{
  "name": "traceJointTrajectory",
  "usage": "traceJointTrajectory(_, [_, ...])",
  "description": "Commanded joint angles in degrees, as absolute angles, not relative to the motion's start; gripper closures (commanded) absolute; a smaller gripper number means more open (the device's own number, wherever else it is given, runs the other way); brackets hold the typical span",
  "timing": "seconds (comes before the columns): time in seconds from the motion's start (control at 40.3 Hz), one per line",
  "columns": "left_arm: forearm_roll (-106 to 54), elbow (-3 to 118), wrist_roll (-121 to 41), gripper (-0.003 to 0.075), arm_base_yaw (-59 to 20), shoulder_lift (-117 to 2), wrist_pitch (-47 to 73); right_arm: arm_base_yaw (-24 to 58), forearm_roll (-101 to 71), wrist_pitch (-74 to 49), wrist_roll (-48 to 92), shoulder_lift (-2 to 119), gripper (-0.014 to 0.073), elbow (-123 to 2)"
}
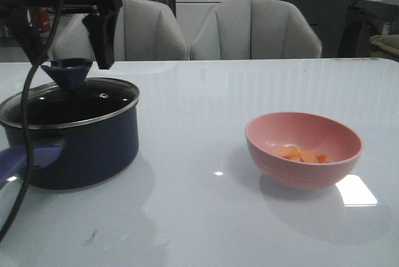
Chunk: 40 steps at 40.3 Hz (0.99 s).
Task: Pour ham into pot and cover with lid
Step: 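Lower the left gripper onto the blue lid knob and grasp it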
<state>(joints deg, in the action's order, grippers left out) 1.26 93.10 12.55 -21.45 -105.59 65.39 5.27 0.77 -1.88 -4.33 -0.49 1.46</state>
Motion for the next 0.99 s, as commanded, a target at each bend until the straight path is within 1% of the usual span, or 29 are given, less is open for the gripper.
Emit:
traceJointTrajectory(0.0, [1.01, 94.97, 13.3, 0.0061, -21.87, -103.76, 64.95, 4.99, 0.72, 2.83, -4.05, -1.65, 0.0444, 2.07])
traceJointTrajectory(0.397, [-0.3, 95.07, 13.37, 0.0062, -21.87, -106.52, 67.38, 4.99, 0.72, 2.83, -4.05, -1.65, 0.0444, 2.07])
traceJointTrajectory(0.497, [-0.66, 95.19, 13.37, 0.0085, -21.87, -107.33, 68.15, 4.99, 0.72, 2.83, -4.05, -1.65, 0.0444, 2.07])
traceJointTrajectory(0.646, [-0.69, 95.59, 13.37, 0.0186, -21.87, -107.33, 68.31, 4.99, 0.72, 2.83, -4.05, -1.65, 0.0444, 2.07])
traceJointTrajectory(0.795, [-0.69, 96.63, 13.37, 0.0328, -21.87, -107.33, 68.45, 4.99, 0.72, 2.83, -4.05, -1.65, 0.0444, 2.07])
traceJointTrajectory(0.869, [-0.69, 97.25, 13.37, 0.0378, -21.87, -107.33, 68.45, 4.99, 0.72, 2.83, -4.05, -1.65, 0.0444, 2.07])
traceJointTrajectory(0.969, [-0.69, 97.88, 13.37, 0.0421, -21.87, -107.33, 68.53, 4.99, 0.72, 2.83, -4.05, -1.65, 0.0444, 2.07])
